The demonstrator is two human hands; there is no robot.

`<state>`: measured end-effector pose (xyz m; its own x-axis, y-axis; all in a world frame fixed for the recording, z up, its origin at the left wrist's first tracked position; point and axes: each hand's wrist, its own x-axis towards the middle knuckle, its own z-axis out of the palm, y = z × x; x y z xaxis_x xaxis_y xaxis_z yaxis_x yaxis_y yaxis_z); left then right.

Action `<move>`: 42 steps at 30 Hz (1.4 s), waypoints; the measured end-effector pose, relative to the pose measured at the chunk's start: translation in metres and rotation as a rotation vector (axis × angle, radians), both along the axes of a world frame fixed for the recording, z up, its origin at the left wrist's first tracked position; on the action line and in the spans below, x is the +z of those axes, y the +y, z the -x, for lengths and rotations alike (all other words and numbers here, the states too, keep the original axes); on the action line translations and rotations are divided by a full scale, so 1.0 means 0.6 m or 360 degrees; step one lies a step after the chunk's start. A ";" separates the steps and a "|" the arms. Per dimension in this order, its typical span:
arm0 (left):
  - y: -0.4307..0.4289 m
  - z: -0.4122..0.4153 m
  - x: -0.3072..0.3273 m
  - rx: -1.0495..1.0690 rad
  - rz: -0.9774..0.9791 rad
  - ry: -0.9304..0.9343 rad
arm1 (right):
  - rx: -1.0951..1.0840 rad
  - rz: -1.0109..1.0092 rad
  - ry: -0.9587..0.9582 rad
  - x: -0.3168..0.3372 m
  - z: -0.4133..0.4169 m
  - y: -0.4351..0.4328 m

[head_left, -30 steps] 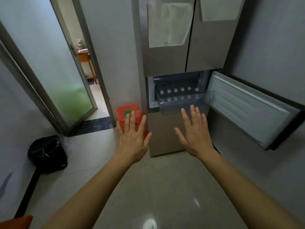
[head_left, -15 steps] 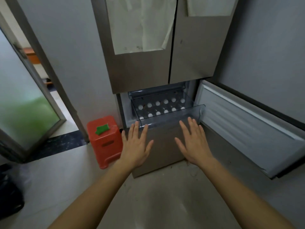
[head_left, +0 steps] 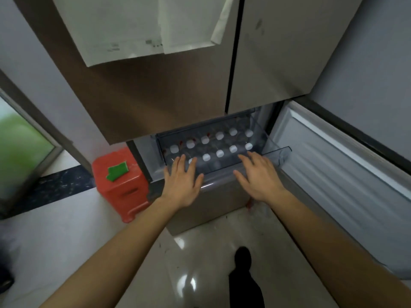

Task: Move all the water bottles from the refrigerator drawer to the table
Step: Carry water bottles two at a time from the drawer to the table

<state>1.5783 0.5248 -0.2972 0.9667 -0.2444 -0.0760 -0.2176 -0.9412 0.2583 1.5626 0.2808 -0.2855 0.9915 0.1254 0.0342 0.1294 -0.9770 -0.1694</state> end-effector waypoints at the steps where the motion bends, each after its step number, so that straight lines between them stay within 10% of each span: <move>1: -0.006 -0.019 -0.007 0.0031 -0.0004 0.0014 | 0.0026 -0.0023 0.0001 -0.009 -0.028 -0.004; 18: -0.084 -0.279 -0.112 0.0475 -0.0166 0.0355 | 0.0449 -0.0117 0.0579 -0.122 -0.398 0.007; 31: -0.090 -0.193 -0.039 0.0428 0.0024 0.0717 | 0.0399 -0.0180 0.0853 -0.102 -0.328 -0.008; 42: -0.082 -0.064 0.039 0.0687 0.0249 -0.0529 | 0.0048 -0.0501 0.0008 0.026 -0.178 -0.021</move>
